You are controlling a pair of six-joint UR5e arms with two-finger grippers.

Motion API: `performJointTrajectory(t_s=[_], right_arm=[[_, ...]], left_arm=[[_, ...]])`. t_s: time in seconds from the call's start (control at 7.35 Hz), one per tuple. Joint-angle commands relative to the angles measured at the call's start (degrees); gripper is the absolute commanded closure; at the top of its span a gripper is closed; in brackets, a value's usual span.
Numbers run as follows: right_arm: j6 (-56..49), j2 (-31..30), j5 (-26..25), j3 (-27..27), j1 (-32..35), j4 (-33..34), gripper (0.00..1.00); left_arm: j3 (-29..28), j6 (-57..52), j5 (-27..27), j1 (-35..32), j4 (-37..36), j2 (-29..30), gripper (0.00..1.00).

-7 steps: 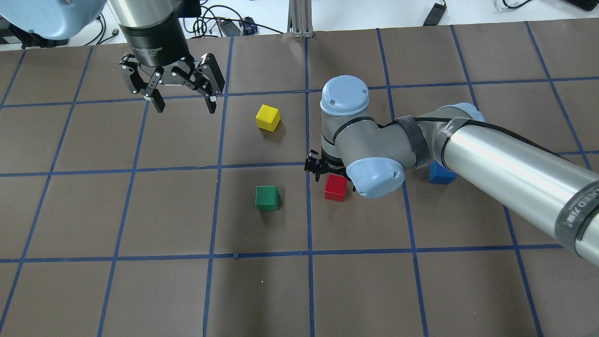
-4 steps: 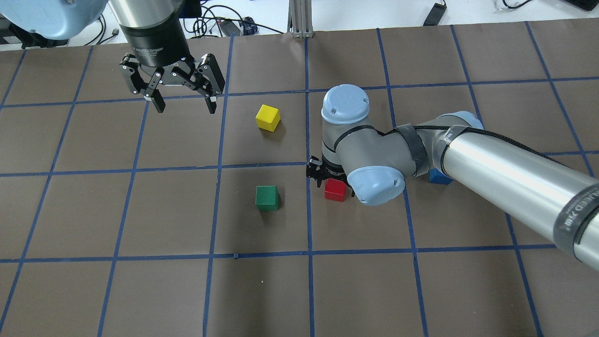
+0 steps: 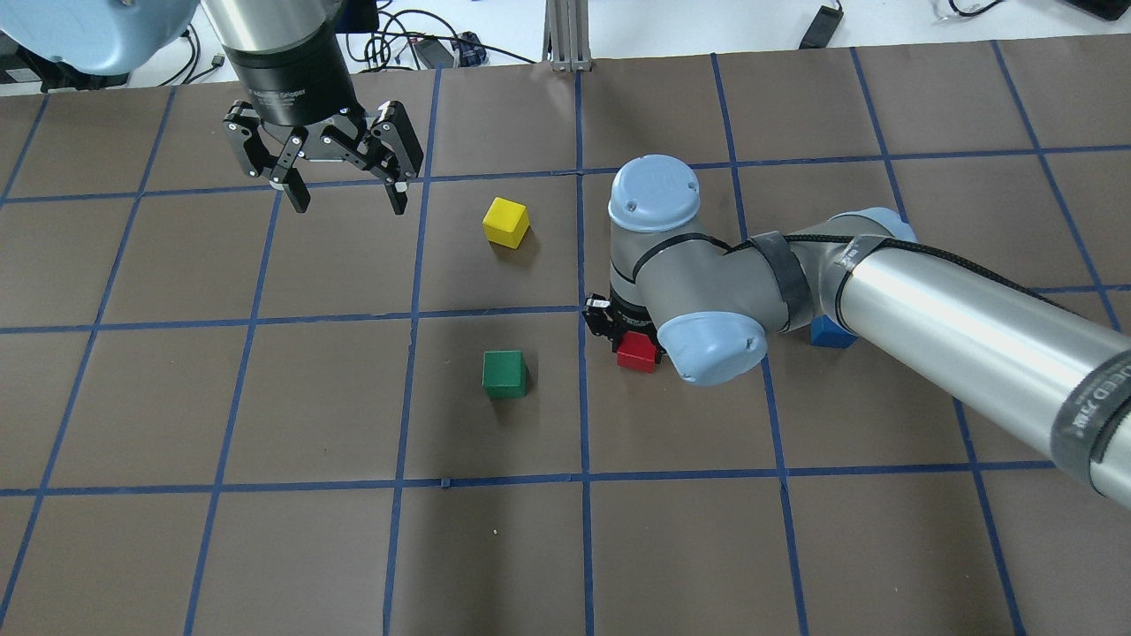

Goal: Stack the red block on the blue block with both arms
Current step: 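Reach the right gripper to the red cube and grasp it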

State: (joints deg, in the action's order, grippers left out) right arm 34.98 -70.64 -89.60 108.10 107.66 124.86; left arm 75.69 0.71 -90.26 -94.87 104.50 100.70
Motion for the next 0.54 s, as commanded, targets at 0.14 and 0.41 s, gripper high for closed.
performJointTrajectory(t_s=[0.14, 0.41], right_arm=[[-14.3, -8.0, -5.1, -1.0, -7.9, -7.4, 0.83], [-28.2, -11.6, -5.6, -0.4, -18.5, -11.3, 0.83]], left_arm=[[0.1, -0.1, -0.1, 0.4, 0.3, 0.0, 0.0], [0.1, 0.0, -0.2, 0.5, 0.2, 0.5, 0.0]])
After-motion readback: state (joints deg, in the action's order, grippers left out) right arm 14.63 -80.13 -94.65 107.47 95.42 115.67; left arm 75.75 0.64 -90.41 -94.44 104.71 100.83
